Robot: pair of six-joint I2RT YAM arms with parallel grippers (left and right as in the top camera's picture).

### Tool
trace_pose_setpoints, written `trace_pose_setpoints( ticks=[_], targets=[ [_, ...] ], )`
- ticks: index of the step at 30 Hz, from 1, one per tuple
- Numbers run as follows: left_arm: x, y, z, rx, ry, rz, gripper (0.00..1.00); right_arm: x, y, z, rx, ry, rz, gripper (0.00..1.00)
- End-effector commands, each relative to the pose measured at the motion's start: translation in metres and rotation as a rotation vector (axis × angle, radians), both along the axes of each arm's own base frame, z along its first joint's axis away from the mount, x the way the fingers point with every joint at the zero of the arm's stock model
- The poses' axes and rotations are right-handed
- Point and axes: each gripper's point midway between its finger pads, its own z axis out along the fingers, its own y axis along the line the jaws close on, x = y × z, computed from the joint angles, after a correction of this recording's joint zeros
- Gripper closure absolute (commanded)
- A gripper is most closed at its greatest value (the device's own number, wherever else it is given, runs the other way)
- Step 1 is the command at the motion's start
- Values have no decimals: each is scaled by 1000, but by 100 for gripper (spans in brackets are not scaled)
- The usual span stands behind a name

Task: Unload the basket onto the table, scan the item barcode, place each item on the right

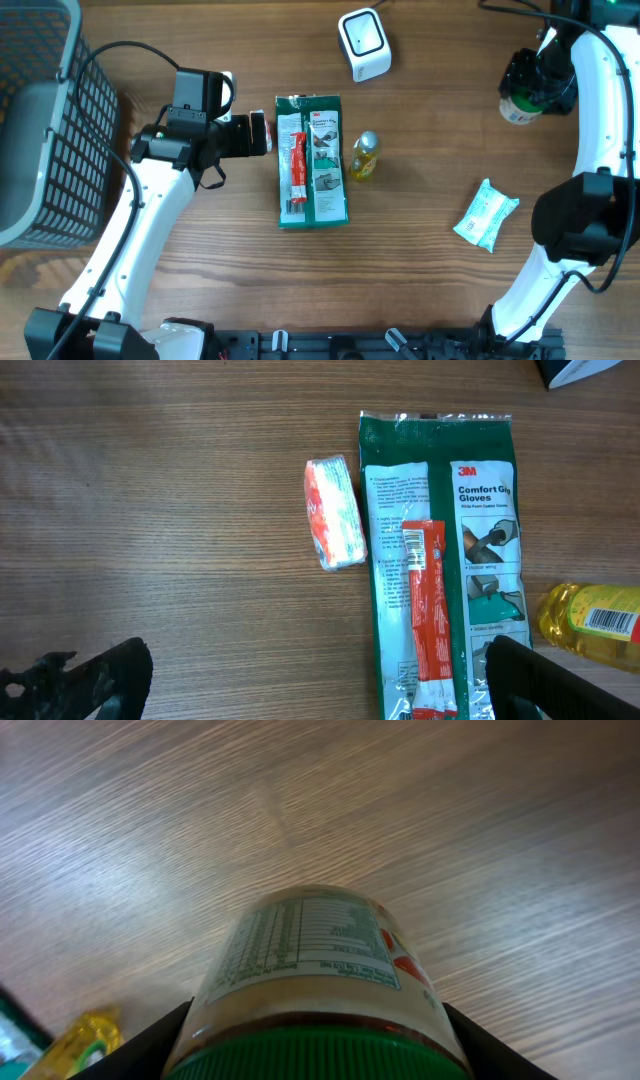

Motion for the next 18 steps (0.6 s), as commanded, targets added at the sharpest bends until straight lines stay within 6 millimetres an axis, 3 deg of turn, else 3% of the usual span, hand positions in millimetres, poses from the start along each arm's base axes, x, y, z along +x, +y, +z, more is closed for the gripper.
trace_pose_setpoints(
  ticks=[1, 5, 9, 12, 18],
  targets=[
    [3, 2, 6, 7, -19, 3, 0, -4, -26, -3, -86, 21, -76, 96],
    [3, 2, 6, 7, -19, 3, 0, -13, -47, -13, -82, 49, -125, 96],
    [3, 2, 6, 7, -19, 3, 0, -29, -60, -64, -61, 120, -168, 96],
    [3, 2, 6, 7, -19, 3, 0, -34, -67, -91, -58, 130, -186, 96],
    [3, 2, 6, 7, -19, 3, 0, -25, -69, -111, -64, 93, -135, 96]
  ],
)
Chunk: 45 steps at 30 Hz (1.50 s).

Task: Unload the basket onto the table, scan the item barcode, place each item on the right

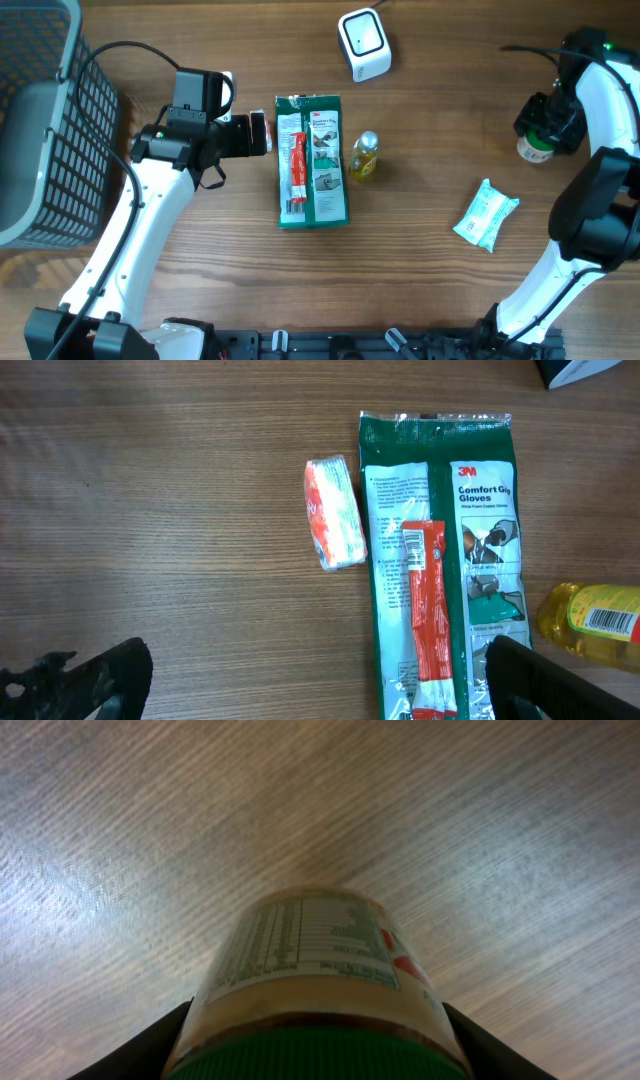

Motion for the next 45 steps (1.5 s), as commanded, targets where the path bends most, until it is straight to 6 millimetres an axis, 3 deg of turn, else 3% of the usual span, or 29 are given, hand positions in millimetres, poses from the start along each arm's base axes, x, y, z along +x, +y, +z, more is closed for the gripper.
trace_pose_setpoints(
  ticks=[1, 5, 9, 11, 12, 13, 16, 18, 22, 23, 24, 26, 28, 30, 36, 40, 45],
  targets=[
    [3, 2, 6, 7, -19, 3, 0, 3, -5, -4, -21, -9, 26, 96],
    [3, 2, 6, 7, -19, 3, 0, 17, 12, -11, 101, -78, 166, 93],
    [3, 2, 6, 7, -19, 3, 0, 7, 4, -24, 120, -67, 138, 82],
    [3, 2, 6, 7, -19, 3, 0, 6, 4, -26, 128, -69, 130, 69],
    [3, 2, 6, 7, -19, 3, 0, 6, 4, -26, 128, -69, 130, 47],
    [3, 2, 6, 7, -19, 3, 0, 6, 4, -26, 128, -69, 130, 9],
    [3, 2, 6, 7, -19, 3, 0, 6, 4, -25, 128, -71, 130, 6],
    [3, 2, 6, 7, -19, 3, 0, 10, 3, -8, 120, -96, 105, 6],
    [3, 2, 6, 7, -19, 3, 0, 17, 11, 70, 109, -279, 129, 6],
    [3, 2, 6, 7, -19, 3, 0, 8, 17, 98, 110, -323, 133, 6],
    [3, 2, 6, 7, -19, 3, 0, -3, 23, 111, 121, -330, 135, 6],
    [3, 2, 6, 7, -19, 3, 0, -36, 35, 121, 150, -257, 126, 6],
    [3, 2, 6, 7, -19, 3, 0, -59, 42, 113, 187, -165, 113, 2],
    [3, 2, 6, 7, -19, 3, 0, -76, 48, 90, 222, -85, 24, 0],
    [3, 2, 6, 7, -19, 3, 0, -122, 84, -13, 307, 77, 0, 0],
    [3, 2, 6, 7, -19, 3, 0, -127, 112, -40, 313, 81, 92, 0],
    [3, 2, 6, 7, -19, 3, 0, -120, 173, -55, 415, 31, 187, 0]
  ],
)
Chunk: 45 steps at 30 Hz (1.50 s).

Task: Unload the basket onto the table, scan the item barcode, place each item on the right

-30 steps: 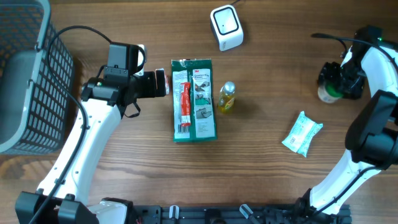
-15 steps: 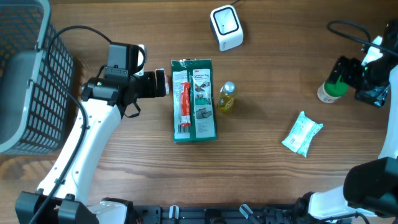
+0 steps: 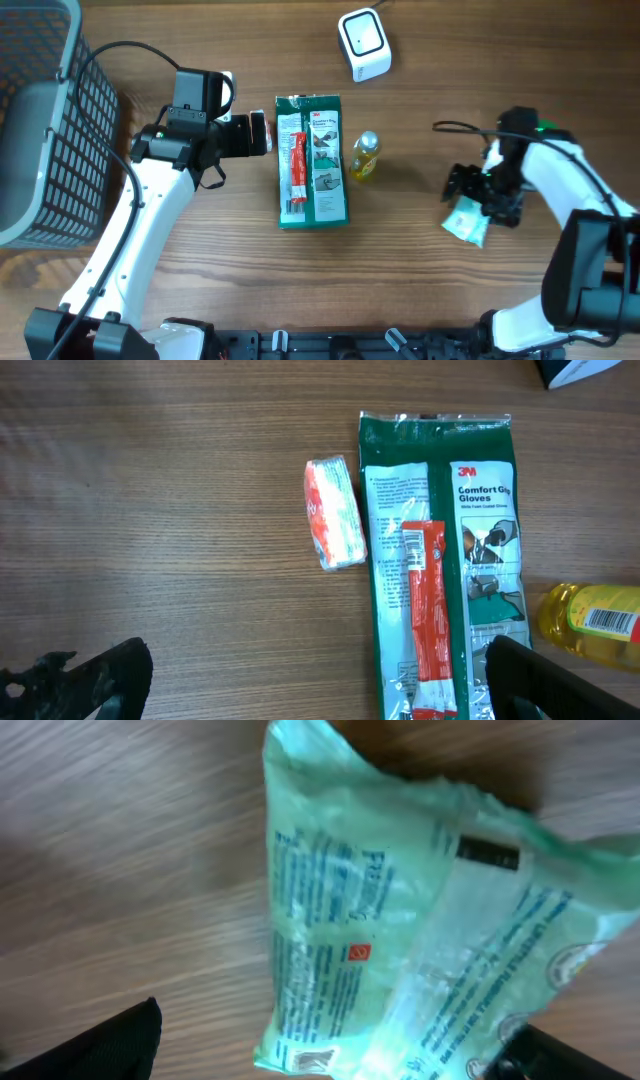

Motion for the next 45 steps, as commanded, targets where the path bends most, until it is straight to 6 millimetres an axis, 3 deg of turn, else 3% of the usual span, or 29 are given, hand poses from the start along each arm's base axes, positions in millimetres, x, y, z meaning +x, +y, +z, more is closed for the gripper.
trace_pose_setpoints(
  ticks=[1, 5, 8, 12, 15, 23, 29, 32, 40, 41, 43, 45],
  targets=[
    [3, 2, 6, 7, -19, 3, 0, -2, 42, -6, 86, 0, -9, 0],
    [3, 2, 6, 7, -19, 3, 0, -2, 71, -8, 86, -21, 75, 0],
    [3, 2, 6, 7, -19, 3, 0, 0, 77, 2, 104, -18, 74, 3],
    [3, 2, 6, 7, -19, 3, 0, 15, 79, 53, 110, -119, 102, 3],
    [3, 2, 6, 7, -19, 3, 0, 18, 79, 78, 118, -206, 104, 0],
    [3, 2, 6, 7, -19, 3, 0, 19, 78, 79, 113, -220, 105, 0],
    [3, 2, 6, 7, -19, 3, 0, 15, 71, 57, 72, -219, 102, 2],
    [3, 2, 6, 7, -19, 3, 0, 12, 57, 44, -6, -215, 85, 25],
    [3, 2, 6, 7, -19, 3, 0, 9, 18, 33, -139, -182, -103, 53],
    [3, 2, 6, 7, -19, 3, 0, 10, 11, 33, -141, -184, -114, 60],
    [3, 2, 6, 7, -19, 3, 0, 13, 15, 34, -101, -199, -79, 71],
    [3, 2, 6, 7, -19, 3, 0, 15, 37, 37, 27, -213, -19, 85]
  ],
)
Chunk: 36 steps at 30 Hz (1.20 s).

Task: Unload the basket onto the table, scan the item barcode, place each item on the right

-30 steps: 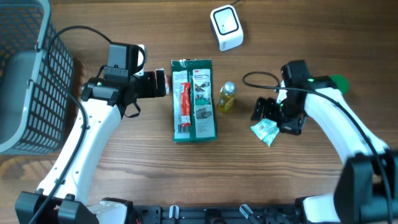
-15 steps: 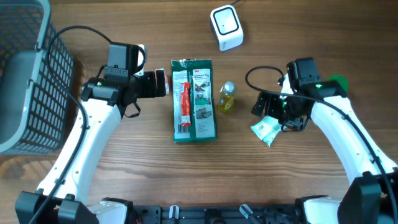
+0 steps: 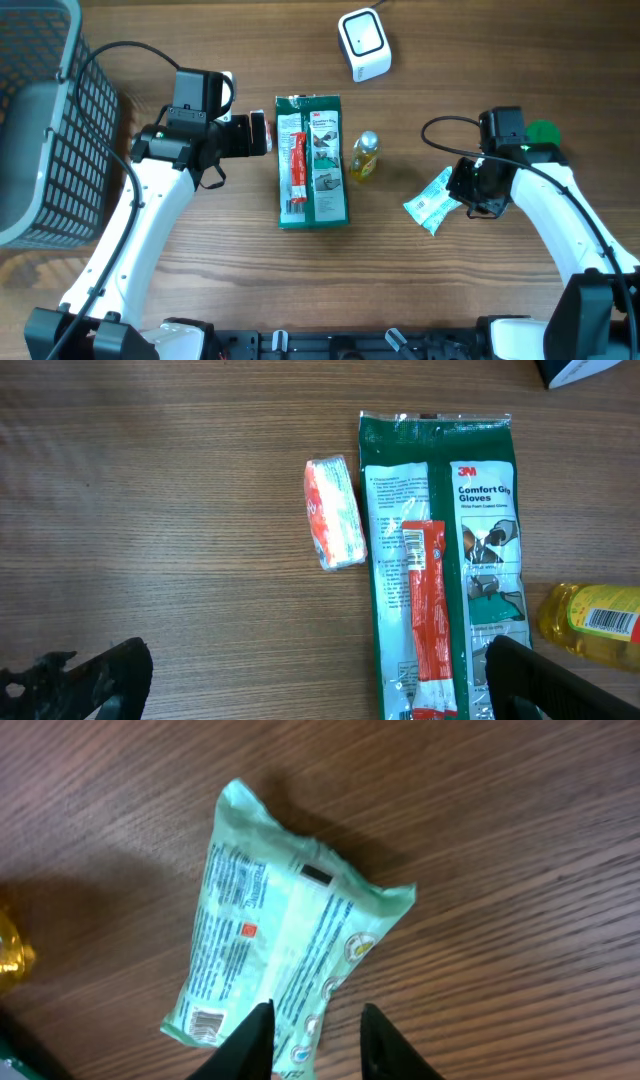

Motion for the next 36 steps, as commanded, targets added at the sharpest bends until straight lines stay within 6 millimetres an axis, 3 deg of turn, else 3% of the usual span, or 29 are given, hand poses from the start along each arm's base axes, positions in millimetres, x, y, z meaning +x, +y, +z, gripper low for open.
trace_pose_setpoints(
  ticks=[1, 3, 10, 12, 14, 17, 19, 27, 31, 36],
  targets=[
    [3, 2, 6, 7, -19, 3, 0, 0, 28, 3, 143, -23, 122, 95],
    [3, 2, 6, 7, -18, 3, 0, -4, 29, -5, 148, -21, 126, 96],
    [3, 2, 6, 7, -19, 3, 0, -30, 26, -66, 143, -47, 66, 96],
    [3, 2, 6, 7, -19, 3, 0, -37, 20, -71, 119, -17, 18, 96],
    [3, 2, 6, 7, -18, 3, 0, -27, 29, -61, 167, -42, 30, 96],
    [3, 2, 6, 7, -19, 3, 0, 2, 57, -24, 318, -135, 163, 96],
    [3, 2, 6, 7, -19, 3, 0, 10, 70, -10, 393, -164, 184, 96],
    [3, 2, 6, 7, -19, 3, 0, 4, 59, -29, 328, -164, 166, 96],
    [3, 2, 6, 7, -19, 3, 0, -9, 39, -50, 210, -125, 136, 96],
    [3, 2, 6, 7, -19, 3, 0, 8, 57, -23, 311, -158, 164, 94]
  ],
)
